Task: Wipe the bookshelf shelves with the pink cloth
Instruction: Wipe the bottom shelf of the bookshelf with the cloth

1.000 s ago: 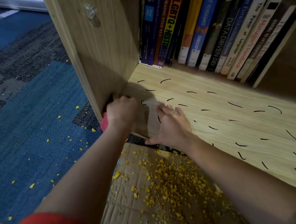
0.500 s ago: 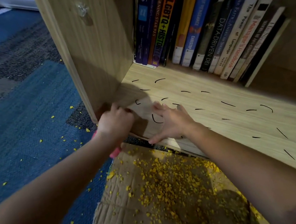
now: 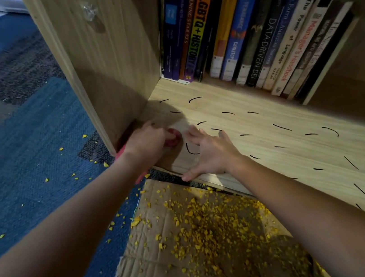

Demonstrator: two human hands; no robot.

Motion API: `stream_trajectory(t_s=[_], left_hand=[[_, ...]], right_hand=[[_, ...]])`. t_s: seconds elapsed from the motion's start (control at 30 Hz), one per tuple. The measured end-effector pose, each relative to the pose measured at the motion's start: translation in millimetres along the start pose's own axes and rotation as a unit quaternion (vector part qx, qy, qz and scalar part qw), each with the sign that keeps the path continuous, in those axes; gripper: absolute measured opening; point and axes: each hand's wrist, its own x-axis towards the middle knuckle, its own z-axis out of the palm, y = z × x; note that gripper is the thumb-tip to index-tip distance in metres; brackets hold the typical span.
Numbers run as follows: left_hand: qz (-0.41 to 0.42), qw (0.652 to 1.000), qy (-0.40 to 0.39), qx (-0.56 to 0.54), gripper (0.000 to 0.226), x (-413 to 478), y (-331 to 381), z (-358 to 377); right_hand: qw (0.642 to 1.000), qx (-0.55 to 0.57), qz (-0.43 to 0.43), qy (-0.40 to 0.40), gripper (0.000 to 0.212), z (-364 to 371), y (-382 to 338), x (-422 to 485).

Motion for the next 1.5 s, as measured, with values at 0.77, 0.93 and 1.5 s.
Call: stream_trajectory(t_s=[0.77,0.93,1.5], left_hand=[[0.0,0.999,0.017,0.044,0.045,-11.9,-4.9,-0.9],[-0.12,0.992,-0.009,-0.048,0.032,26.9,16.7,-18.4],[-0.007,0.999,-0.01,0.051,0.041,-14.8,6.9,-3.0]], right_hand=[[0.999,0.043,0.003,0.008,0.118,1.8,2.5,1.3],[0.999,0.031,0.002,0.007,0.116,0.6,0.1,-0.8],[0.998,0.064,0.005,0.005,0.118,-1.2,-1.9,-2.9]])
